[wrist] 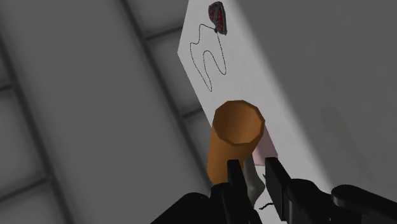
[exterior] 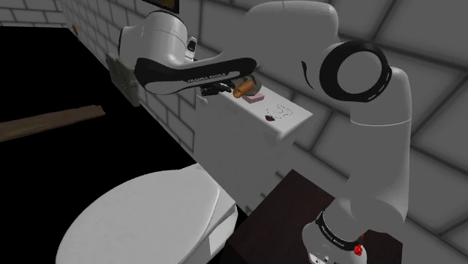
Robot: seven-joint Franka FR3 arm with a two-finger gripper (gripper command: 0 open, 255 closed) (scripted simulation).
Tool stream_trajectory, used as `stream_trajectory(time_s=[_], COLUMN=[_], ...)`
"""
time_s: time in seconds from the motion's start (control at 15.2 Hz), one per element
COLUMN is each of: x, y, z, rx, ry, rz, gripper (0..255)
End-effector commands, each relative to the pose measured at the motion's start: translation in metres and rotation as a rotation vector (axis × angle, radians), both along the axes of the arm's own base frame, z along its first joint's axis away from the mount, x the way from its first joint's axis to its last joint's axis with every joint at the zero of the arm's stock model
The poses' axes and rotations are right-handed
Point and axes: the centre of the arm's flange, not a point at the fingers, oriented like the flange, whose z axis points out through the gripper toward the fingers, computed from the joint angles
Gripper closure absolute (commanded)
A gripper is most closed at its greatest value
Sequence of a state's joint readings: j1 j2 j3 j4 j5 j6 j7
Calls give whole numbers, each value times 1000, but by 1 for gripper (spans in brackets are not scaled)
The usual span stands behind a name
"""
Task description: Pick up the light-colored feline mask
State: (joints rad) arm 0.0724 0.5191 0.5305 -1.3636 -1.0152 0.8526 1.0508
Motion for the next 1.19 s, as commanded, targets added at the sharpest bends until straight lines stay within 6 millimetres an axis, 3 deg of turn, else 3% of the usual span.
stream_trajectory(time_s=[0.0, 0.4, 1.12], x=[0, 0, 0], y=[0, 1, 1], z=[0, 0, 58], rx=[0, 0, 0], ry=[0, 0, 0], rz=[0, 0, 0], gripper=[255, 255, 255])
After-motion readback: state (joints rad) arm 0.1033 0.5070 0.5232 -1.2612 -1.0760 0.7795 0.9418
